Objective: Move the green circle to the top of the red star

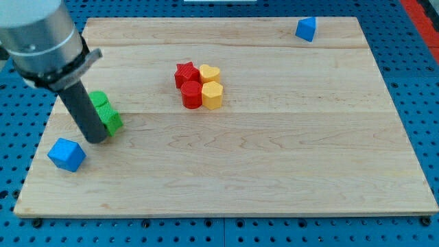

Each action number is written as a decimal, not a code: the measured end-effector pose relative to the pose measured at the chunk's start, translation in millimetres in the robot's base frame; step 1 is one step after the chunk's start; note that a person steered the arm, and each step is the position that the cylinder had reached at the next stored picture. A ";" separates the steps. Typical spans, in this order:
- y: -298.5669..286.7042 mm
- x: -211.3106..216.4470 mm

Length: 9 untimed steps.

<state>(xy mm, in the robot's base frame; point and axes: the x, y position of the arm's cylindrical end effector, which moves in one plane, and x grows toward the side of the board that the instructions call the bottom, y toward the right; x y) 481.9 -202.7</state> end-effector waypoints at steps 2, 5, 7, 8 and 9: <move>-11.9 -91.5; -30.6 -86.5; 22.2 -164.2; 80.1 -167.2; 55.2 -122.9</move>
<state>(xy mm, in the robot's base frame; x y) 359.0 -147.5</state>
